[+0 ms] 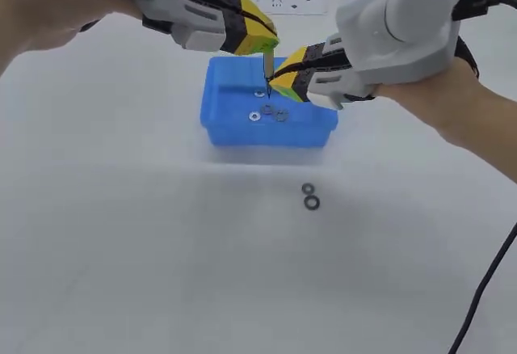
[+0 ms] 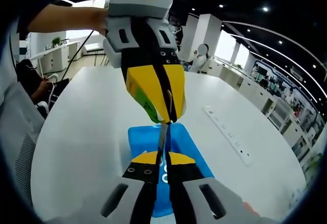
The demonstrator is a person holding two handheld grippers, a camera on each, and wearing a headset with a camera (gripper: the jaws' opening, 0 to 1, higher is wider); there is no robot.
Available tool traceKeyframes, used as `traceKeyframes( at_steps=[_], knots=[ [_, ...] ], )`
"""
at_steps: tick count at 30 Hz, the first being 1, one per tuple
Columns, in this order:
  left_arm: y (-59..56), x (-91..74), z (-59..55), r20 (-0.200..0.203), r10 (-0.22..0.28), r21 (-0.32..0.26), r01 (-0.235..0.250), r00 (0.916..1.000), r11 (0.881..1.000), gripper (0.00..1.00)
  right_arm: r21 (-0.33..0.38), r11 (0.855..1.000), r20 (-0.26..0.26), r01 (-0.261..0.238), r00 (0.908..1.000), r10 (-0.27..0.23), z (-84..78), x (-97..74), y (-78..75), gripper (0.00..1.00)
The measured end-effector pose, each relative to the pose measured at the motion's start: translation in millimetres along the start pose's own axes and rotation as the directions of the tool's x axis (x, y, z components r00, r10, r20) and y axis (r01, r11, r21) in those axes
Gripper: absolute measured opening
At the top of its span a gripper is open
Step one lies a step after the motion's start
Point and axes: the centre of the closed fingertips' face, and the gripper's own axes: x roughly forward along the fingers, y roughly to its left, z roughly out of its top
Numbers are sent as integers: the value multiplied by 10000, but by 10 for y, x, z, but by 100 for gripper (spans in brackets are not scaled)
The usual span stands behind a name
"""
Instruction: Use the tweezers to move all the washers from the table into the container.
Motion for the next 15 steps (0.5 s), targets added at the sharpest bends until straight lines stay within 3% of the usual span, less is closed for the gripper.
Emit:
traceKeyframes(
  at_steps=[6,15],
  knots=[
    [-139,-56,181,50,-46,341,45,10000,9994,6,-191,9998,308,63,9995,-57,145,-155,40,8],
    [-441,-102,318,67,-322,761,316,9995,9966,6,-224,9997,411,-113,9991,122,186,-349,226,11]
  ],
)
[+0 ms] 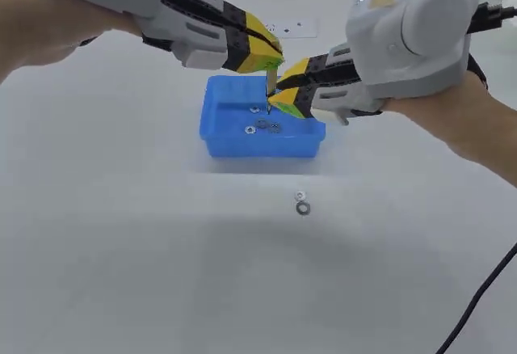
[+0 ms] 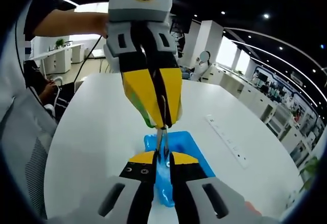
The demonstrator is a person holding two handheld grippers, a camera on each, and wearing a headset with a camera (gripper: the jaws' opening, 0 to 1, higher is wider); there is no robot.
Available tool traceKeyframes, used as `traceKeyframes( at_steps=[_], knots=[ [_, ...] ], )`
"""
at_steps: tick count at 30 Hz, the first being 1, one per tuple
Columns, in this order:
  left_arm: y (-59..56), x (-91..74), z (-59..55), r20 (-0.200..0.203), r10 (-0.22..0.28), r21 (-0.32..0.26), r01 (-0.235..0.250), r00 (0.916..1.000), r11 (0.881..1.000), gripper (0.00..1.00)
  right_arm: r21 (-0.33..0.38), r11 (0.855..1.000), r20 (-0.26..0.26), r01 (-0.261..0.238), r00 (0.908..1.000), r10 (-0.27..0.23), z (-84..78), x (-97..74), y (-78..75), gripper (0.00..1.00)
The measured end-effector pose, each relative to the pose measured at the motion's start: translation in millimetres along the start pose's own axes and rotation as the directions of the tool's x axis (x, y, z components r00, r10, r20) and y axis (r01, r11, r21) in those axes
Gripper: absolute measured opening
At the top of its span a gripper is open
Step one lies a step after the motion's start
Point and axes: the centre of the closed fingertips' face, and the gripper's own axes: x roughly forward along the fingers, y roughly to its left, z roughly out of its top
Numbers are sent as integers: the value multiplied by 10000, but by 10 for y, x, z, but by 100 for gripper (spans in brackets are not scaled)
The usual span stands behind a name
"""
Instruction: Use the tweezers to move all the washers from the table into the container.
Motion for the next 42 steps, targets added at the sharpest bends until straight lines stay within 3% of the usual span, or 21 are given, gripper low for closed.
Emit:
traceKeyframes(
  at_steps=[9,17,23,25,33,42],
  knots=[
    [-230,26,104,353,-172,54,170,9992,9998,5,570,9973,484,-474,9978,446,36,-137,223,12],
    [-388,61,113,548,-514,-119,521,9972,9986,5,1254,9890,897,-787,9937,677,-3,-195,375,13],
    [-526,59,97,860,-932,-398,969,9919,9945,5,1160,9832,1293,-1412,9836,1260,0,-232,525,13],
    [-571,59,72,914,-1070,-501,1119,9901,9925,5,1547,9690,1738,-1925,9708,1652,49,-255,604,10],
    [-652,82,-8,1078,-1220,-771,1307,9867,9884,5,1478,9659,1479,-2124,9704,1907,-45,-218,672,9],
    [-755,179,-146,948,-1531,-918,1618,9837,9826,5,1317,9655,804,-2244,9732,2153,-257,-219,810,9]
  ],
)
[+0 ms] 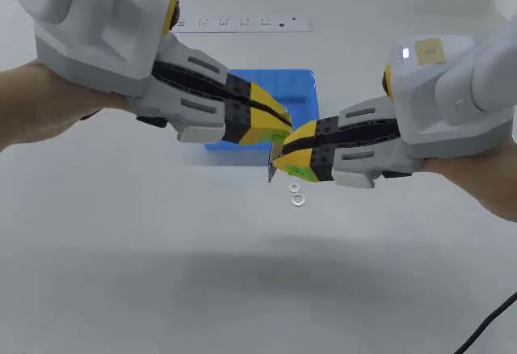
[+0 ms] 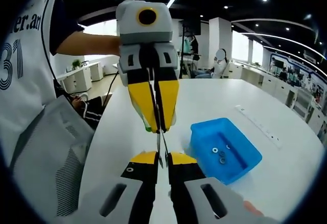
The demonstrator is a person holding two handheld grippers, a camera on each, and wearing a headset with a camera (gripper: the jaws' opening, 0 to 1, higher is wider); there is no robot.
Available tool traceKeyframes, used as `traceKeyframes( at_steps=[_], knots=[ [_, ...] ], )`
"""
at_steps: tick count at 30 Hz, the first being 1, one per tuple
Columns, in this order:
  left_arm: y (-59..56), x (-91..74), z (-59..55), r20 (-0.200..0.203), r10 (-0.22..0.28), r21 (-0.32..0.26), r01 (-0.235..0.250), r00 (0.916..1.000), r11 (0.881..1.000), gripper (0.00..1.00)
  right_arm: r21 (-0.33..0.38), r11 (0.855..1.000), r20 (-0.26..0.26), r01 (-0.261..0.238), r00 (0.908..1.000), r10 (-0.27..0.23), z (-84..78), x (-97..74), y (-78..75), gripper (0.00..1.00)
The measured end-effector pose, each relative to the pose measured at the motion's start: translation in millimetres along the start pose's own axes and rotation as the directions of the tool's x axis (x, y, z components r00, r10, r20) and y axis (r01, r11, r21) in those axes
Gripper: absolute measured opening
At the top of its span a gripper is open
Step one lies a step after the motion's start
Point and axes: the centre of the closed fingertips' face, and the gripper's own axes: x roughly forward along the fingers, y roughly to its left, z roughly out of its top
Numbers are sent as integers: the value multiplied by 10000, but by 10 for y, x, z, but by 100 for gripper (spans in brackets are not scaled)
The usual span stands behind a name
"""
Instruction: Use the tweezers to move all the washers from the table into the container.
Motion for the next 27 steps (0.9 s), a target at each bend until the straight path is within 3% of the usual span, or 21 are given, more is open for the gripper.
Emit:
traceKeyframes(
  at_steps=[9,19,27],
  knots=[
    [-102,191,-153,-59,-339,-196,337,9994,9992,5,-205,9998,-657,6,9978,-19,-256,-32,100,9],
    [-21,302,-280,-28,-157,-461,156,9999,9988,5,-454,9983,-1124,370,9928,-419,-428,-39,31,9],
    [30,315,-307,-64,-91,-437,88,9999,9990,5,-574,9970,-1234,523,9906,-591,-455,-48,-11,8]
  ],
)
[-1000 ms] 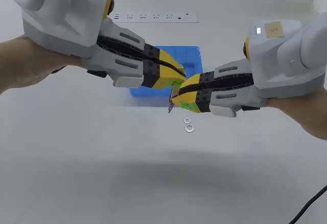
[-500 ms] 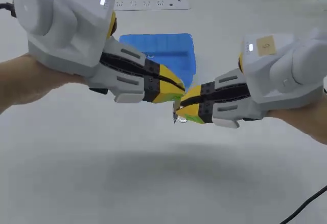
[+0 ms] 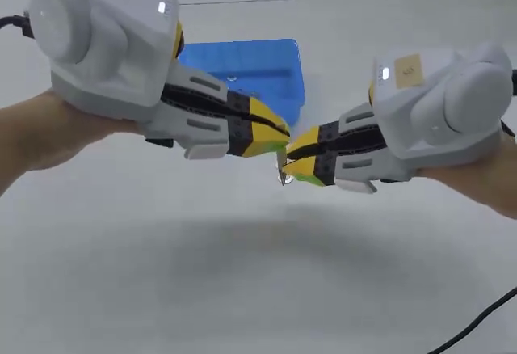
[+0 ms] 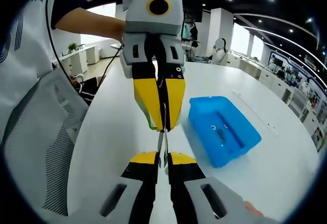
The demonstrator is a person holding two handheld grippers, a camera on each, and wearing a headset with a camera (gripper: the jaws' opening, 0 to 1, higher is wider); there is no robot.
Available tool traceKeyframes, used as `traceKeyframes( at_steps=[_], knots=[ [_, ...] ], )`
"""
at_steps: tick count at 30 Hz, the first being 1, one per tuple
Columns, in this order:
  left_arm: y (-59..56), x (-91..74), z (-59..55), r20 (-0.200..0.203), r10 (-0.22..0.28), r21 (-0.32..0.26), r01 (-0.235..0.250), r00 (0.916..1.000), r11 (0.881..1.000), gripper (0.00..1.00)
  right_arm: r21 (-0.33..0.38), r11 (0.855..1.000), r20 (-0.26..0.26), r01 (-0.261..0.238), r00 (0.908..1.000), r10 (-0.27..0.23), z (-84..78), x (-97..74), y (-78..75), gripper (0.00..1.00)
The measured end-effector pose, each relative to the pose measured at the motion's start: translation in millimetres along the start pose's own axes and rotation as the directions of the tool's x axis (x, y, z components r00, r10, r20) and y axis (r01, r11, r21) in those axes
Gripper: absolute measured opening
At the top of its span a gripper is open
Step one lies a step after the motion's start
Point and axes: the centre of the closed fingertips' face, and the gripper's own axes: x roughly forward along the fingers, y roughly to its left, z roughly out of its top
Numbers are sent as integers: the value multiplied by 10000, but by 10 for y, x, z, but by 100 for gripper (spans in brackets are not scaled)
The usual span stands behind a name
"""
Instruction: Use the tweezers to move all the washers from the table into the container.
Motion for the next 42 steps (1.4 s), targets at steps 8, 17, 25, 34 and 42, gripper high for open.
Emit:
traceKeyframes(
  at_steps=[8,17,25,34,42],
  knots=[
    [4,69,-3,-12,18,16,-18,10000,10000,6,-127,9998,-134,182,9997,-184,-56,3,-40,9],
    [39,98,-48,-84,21,44,-20,10000,10000,6,-47,9997,-134,259,9996,-260,-110,35,-85,9],
    [46,99,-66,-50,13,-13,-13,10000,10000,5,89,9996,-73,265,9996,-264,-124,51,-92,9],
    [26,91,-64,-91,-29,-72,28,10000,10000,5,246,9993,-12,265,9996,-265,-113,59,-68,9],
    [19,113,-4,177,-70,-167,73,9998,9998,6,339,9987,90,386,9992,-389,-102,17,-74,9]
  ],
)
